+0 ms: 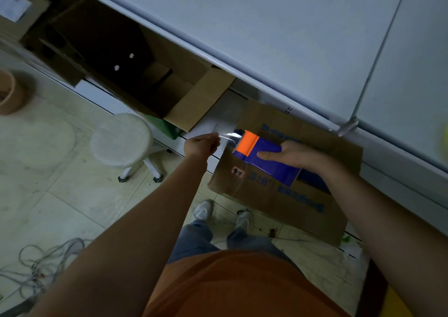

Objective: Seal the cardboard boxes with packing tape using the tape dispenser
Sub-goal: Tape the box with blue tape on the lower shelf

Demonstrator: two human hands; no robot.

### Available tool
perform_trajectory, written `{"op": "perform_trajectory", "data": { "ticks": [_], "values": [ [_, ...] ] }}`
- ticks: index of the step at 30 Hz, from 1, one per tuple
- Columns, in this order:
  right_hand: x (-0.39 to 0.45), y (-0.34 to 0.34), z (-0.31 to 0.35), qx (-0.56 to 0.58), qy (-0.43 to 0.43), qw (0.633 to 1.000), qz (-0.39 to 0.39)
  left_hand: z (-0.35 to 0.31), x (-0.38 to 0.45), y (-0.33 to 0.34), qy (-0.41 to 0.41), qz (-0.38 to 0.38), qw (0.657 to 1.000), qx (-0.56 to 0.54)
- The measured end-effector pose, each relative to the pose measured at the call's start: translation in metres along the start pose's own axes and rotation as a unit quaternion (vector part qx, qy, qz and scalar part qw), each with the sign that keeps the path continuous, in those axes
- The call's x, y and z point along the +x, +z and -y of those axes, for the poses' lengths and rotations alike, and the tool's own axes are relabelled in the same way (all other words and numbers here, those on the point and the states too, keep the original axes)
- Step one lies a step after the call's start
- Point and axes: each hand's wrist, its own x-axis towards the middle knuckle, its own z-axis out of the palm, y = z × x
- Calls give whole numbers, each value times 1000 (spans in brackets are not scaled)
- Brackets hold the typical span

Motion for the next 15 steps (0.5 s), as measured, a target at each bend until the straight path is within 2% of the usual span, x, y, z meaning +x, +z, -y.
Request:
{"op": "perform_trajectory", "data": {
  "ticks": [5,10,15],
  "values": [
    [12,-8,4,3,-12,1000,-10,4,20,5,-38,-3,997,-66],
    [25,-8,6,18,3,1000,-7,9,37,6,-39,-22,998,-33],
    [38,-13,17,-18,12,1000,20,22,45,0,-46,-33,998,-35]
  ]
}}
